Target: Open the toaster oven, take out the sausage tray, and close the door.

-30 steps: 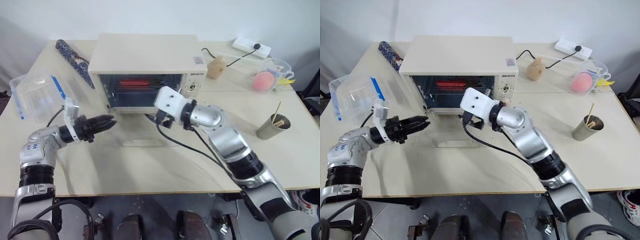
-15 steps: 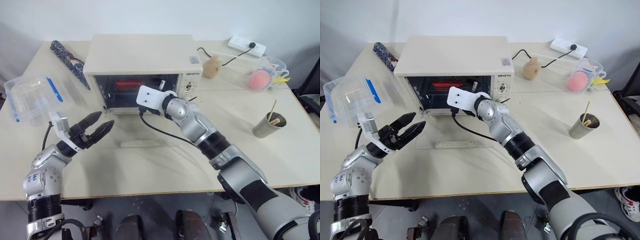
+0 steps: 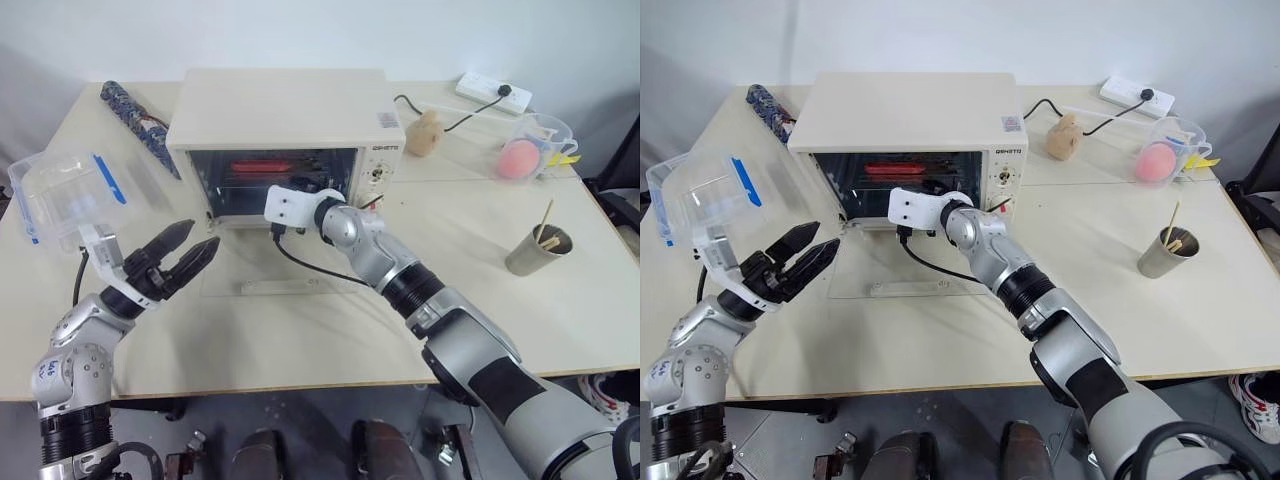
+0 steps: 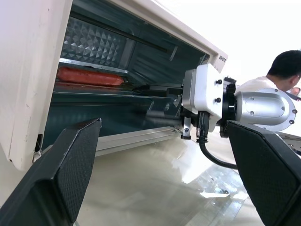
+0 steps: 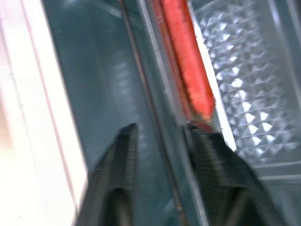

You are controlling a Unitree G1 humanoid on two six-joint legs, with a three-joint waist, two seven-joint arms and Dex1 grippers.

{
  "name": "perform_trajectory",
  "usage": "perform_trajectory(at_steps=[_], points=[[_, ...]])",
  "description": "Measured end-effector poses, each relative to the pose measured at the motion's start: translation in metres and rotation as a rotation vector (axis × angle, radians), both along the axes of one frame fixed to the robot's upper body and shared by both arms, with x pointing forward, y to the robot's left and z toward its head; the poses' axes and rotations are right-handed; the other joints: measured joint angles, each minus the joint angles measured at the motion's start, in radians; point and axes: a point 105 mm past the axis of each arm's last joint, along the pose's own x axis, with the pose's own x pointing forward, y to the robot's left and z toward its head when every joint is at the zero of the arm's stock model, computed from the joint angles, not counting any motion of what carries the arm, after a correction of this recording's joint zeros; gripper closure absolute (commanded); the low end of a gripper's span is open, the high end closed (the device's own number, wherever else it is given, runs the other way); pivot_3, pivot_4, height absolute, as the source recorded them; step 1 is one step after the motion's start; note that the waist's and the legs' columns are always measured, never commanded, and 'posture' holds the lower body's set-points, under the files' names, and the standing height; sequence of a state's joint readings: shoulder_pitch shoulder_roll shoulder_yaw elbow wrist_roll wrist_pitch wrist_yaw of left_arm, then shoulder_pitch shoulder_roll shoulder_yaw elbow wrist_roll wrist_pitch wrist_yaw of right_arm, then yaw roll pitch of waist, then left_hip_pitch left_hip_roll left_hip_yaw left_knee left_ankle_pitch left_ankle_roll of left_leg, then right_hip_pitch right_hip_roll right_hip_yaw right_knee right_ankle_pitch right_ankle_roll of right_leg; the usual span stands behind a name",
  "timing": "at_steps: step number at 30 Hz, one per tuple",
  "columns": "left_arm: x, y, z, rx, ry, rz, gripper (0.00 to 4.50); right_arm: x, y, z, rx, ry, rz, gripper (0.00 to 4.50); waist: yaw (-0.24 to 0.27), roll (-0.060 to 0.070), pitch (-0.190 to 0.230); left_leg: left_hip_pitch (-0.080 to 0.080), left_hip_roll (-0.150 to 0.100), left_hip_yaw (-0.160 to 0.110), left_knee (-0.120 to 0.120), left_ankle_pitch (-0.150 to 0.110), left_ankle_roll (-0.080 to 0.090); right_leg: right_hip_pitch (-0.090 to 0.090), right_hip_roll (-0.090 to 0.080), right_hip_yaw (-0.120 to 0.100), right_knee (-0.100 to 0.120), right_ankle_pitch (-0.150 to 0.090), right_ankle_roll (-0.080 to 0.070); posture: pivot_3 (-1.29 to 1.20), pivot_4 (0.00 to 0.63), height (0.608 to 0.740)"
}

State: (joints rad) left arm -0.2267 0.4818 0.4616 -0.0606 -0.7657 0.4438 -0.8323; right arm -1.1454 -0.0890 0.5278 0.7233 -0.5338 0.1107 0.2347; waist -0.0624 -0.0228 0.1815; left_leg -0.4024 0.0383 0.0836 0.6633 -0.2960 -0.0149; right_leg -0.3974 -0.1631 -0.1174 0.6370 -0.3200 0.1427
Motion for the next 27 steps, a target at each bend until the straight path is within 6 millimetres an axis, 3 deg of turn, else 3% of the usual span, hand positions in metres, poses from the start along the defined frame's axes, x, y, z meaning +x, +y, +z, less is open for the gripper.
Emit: perform_trajectory(at_steps=[2,27], points=[[0.0,-0.001,0.001,0.0,0.002,-0.009,0.0,0.0,0.0,0.002,-0.011,-0.021,-0.003,4.49,0.0,0.0,0.0,0.0,0.0,0.0,0.0,0.0,0.0,0.0,0.0,0.0,0.0,0.0,0.0,0.0,0.15,0.74],[0.037,-0.023,0.037,-0.006,-0.031,-0.142,0.0,-0.014,0.004,0.005,-0.07,-0.035,0.062,4.49,-0.006,0.0,0.0,0.0,0.0,-0.001,-0.002,0.0,0.0,0.0,0.0,-0.002,-0.001,0.0,0.0,0.0,0.15,0.74]])
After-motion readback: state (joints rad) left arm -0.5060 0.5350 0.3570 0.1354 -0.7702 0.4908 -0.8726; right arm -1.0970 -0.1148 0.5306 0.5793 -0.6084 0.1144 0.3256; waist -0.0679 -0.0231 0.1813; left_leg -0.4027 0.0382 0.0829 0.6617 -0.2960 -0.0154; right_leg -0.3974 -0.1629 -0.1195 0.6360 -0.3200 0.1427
